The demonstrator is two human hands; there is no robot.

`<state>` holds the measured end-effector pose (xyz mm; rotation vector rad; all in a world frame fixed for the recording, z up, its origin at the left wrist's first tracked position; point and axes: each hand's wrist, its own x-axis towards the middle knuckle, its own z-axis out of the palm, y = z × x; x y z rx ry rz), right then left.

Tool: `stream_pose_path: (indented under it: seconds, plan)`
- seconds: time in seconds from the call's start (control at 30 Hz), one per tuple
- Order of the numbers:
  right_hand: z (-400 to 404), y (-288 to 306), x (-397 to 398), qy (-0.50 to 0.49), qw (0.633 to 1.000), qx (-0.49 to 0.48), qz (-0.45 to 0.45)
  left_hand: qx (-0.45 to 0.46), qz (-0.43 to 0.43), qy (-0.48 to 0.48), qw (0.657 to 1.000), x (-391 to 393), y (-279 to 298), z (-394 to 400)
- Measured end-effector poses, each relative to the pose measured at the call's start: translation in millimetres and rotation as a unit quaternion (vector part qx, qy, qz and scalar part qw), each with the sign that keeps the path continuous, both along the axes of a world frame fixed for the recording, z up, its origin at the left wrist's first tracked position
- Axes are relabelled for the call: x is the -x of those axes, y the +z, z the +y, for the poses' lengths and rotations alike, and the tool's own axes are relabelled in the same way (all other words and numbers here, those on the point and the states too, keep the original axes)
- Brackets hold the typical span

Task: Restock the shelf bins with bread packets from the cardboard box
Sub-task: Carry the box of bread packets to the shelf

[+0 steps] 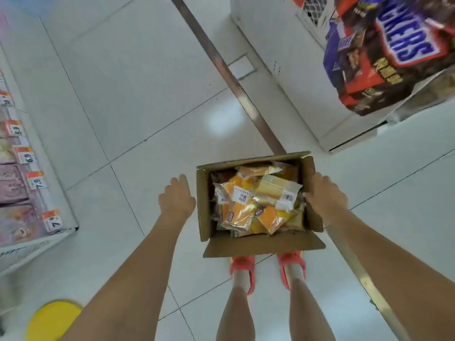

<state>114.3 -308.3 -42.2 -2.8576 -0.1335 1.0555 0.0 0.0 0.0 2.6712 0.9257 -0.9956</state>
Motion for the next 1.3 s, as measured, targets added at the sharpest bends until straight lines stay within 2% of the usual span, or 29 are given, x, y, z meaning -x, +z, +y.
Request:
stream_pose_path:
  seconds: [0.07,0.13,0.23,0.3,0.43,0.57,0.8,1.03,1.17,1.3]
  plan:
    - [-3.0,-36.4,11.1,-0.086,0.996,-0.001,0.006,0.027,-0.021,0.121,0.992,10.6,-39.1,0.8]
    - [-2.5,-62.7,24.6,-0.162,0.986,-0.03,-0.011,0.098,-0.02,0.243,0.965,21.1,-75.0,-2.5]
    - [-7.7,-91.1,30.8,-0.316,0.939,-0.1,-0.09,0.184,-0.034,0.35,0.918,35.6,-119.6,-14.0]
    - [-13.8,-102.7,28.2,-0.351,0.927,-0.099,-0.087,0.179,-0.069,0.366,0.911,40.3,-137.6,-20.2]
    - [-28.4,-118.0,24.7,-0.308,0.945,-0.094,-0.057,0.062,-0.094,0.287,0.951,39.5,-151.4,-26.6]
    - [-33.4,-101.8,26.1,-0.323,0.941,-0.084,-0.059,0.068,-0.075,0.279,0.955,36.6,-132.7,-24.1]
    - [-55.2,1.6,28.9,-0.363,0.926,-0.075,-0.07,0.107,-0.084,0.231,0.963,10.1,-35.9,-23.8]
    - [-106.2,165.6,68.8,-0.446,0.887,-0.084,-0.085,0.141,-0.121,0.094,0.978,-24.2,126.1,-45.1]
    - [-135.7,258.0,89.6,-0.488,0.858,-0.1,-0.125,0.162,-0.141,0.026,0.976,-52.5,224.9,-70.3]
    - [-169.0,325.7,108.4,-0.525,0.827,-0.098,-0.175,0.162,-0.169,-0.045,0.971,-77.2,294.7,-107.7]
